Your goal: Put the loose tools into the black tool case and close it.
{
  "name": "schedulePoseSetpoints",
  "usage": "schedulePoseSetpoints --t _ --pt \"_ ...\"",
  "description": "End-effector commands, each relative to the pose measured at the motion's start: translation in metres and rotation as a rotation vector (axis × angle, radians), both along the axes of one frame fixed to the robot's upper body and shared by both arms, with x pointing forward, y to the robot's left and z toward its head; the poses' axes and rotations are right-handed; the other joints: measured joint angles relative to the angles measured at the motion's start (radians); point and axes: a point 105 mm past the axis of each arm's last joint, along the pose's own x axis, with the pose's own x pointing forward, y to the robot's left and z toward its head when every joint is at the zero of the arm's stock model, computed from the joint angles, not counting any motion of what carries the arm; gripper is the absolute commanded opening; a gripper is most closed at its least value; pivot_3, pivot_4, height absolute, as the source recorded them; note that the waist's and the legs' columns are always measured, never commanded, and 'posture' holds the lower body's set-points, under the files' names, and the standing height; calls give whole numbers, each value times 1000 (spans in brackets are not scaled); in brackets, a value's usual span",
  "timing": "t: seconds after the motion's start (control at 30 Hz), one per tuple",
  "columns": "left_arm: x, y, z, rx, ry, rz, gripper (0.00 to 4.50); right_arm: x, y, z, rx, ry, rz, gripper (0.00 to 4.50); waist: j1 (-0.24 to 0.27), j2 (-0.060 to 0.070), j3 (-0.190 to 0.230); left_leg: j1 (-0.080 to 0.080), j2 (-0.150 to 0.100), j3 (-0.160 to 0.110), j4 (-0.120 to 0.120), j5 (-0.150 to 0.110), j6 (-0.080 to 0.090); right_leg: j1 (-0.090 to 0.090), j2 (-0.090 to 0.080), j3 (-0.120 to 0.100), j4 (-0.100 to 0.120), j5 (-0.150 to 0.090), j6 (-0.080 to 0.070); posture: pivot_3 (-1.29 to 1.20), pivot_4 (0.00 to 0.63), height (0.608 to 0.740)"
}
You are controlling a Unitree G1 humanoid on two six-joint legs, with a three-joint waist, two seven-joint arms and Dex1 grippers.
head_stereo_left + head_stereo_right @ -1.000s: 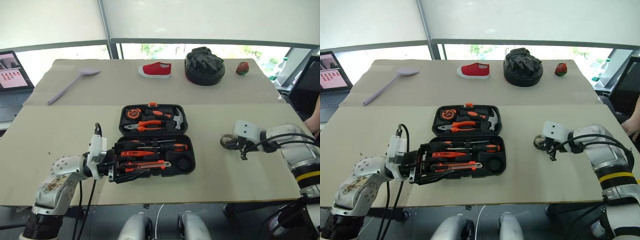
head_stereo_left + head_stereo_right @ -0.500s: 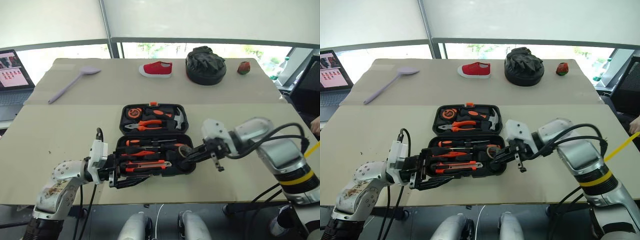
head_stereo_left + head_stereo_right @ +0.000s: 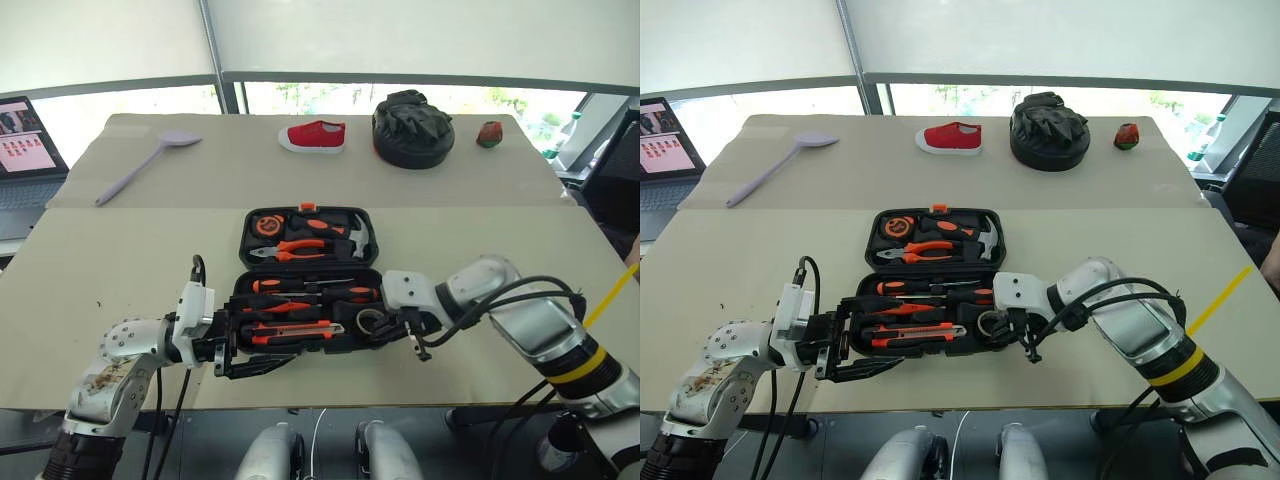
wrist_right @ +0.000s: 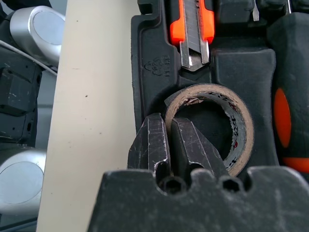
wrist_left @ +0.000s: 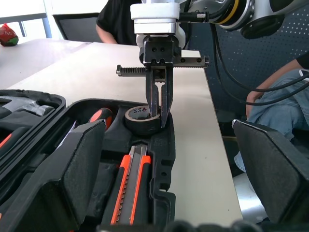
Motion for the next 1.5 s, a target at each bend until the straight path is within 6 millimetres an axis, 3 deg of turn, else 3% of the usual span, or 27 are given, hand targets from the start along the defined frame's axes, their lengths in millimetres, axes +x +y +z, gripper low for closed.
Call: schedulePoseSetpoints --t 0.03,0.2,0.27,0.4,0.5,0.63,0.73,0.77,0.8,0.93,1.07,1.23,1.33,1.5 --pt "-1 3 5 3 -41 2 4500 -2 -3 1 -36 9 13 782 0 0 0 0 0 0 0 0 0 0 0 0 0 0 0 0 150 740" --pt "2 6 5 9 -52 25 4500 -8 -3 16 -3 47 70 2225 0 0 0 0 0 0 0 0 0 0 1 -1 0 0 0 0 150 740" --pt "5 11 7 11 -59 59 4500 -13 -3 33 78 79 104 2863 -1 0 0 0 0 0 0 0 0 0 1 -1 0 0 0 0 150 740" --pt "15 29 9 15 -54 184 4500 -17 -14 62 246 118 118 2863 -2 -1 1 0 1 0 0 0 1 0 2 -1 0 0 0 0 150 740" --pt "42 63 7 25 -49 442 4500 17 -32 70 353 -18 -39 2863 -3 -1 1 1 1 0 0 0 0 1 2 0 0 0 0 0 150 740" --pt "81 103 6 5 -49 813 3491 66 -67 47 261 -216 -292 1889 1 -2 1 5 1 0 0 1 -2 3 3 -1 1 1 -1 0 150 740" --pt "100 116 -6 31 14 974 2427 99 -67 39 307 -379 -437 844 -2 -2 1 5 0 1 -1 2 -3 2 4 -1 2 2 -1 0 150 740" --pt "106 117 -10 35 37 1011 1821 104 -65 35 307 -410 -453 300 -4 -2 1 5 0 2 -2 4 -7 2 5 -1 3 2 0 0 150 740" --pt "111 113 -13 34 65 1011 1525 108 -63 28 282 -449 -449 42 -5 -2 1 4 0 3 -2 5 -9 1 5 -1 3 2 0 0 150 740" --pt "117 80 -21 64 136 873 212 110 -46 11 314 -428 -436 0 -8 -2 1 3 0 4 -3 6 -10 -1 6 -1 3 2 0 0 150 740" --pt "114 70 -32 136 205 818 91 102 -26 8 354 -379 -388 0 -15 -2 1 1 0 4 -3 6 -10 -2 5 0 3 3 0 0 150 740" --pt "102 54 -30 140 217 715 91 75 -9 2 367 -278 -318 0 -16 -2 1 1 0 3 -3 5 -8 -1 4 1 3 3 0 0 150 740" --pt "96 48 -30 147 239 686 91 65 -8 0 358 -262 -329 0 -16 -2 1 1 1 2 -3 4 -7 -2 3 2 3 3 0 0 150 740" --pt "88 56 -29 179 255 717 91 54 -18 -7 335 -240 -379 0 -16 -2 1 0 1 2 -3 4 -7 -2 2 2 2 3 0 0 150 740"
